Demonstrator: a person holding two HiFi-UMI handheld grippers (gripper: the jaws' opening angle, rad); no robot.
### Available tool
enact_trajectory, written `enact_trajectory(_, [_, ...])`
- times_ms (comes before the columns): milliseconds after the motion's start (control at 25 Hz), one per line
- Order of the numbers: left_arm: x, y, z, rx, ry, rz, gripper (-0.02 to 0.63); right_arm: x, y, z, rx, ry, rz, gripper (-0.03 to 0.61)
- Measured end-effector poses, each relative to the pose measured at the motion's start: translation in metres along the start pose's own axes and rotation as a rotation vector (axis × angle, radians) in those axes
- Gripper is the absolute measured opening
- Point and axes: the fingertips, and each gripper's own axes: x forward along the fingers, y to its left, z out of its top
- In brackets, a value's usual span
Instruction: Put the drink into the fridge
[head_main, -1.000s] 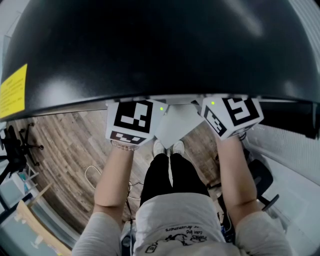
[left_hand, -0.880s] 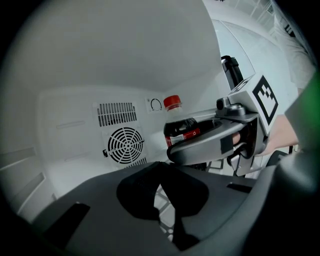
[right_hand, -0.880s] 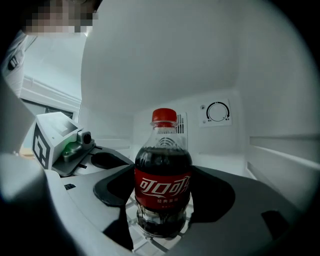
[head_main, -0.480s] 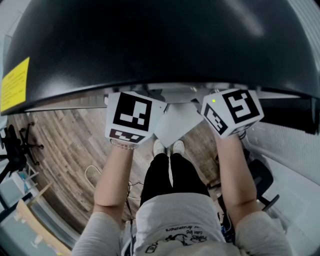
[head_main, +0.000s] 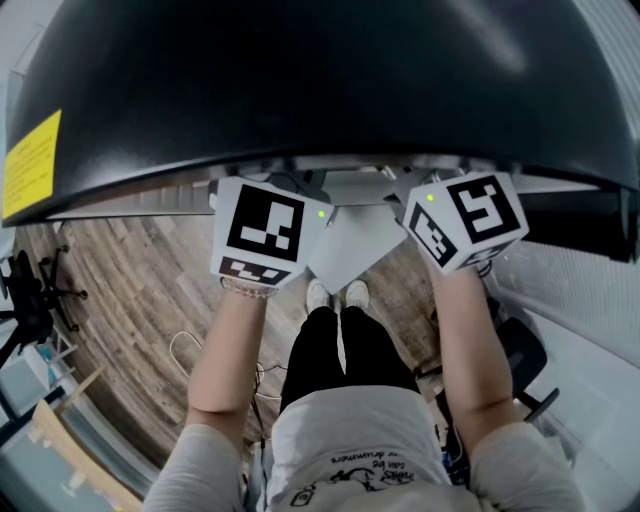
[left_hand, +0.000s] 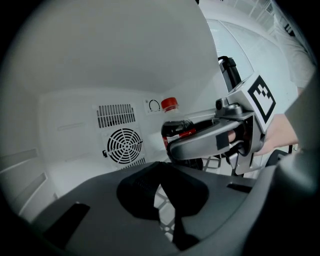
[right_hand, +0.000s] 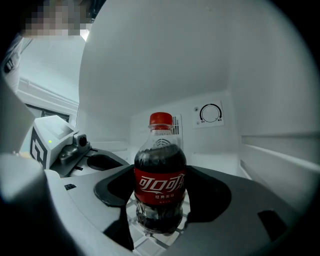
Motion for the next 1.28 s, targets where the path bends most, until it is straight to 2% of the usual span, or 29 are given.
enact_trajectory(640, [0.0,-0.008,0.004,0.014,-0.004,-0.016,0.003,-0.018,-0.007,0.002,-0.006,-0.009,-0.065,0.319])
enact_trajectory(1280, [-0.003,-0.011,0.007,0.016,-0.007,-0.016,0.002,-0.021,-0.009,0.007,0.012,-0.016,-0.074,0.321])
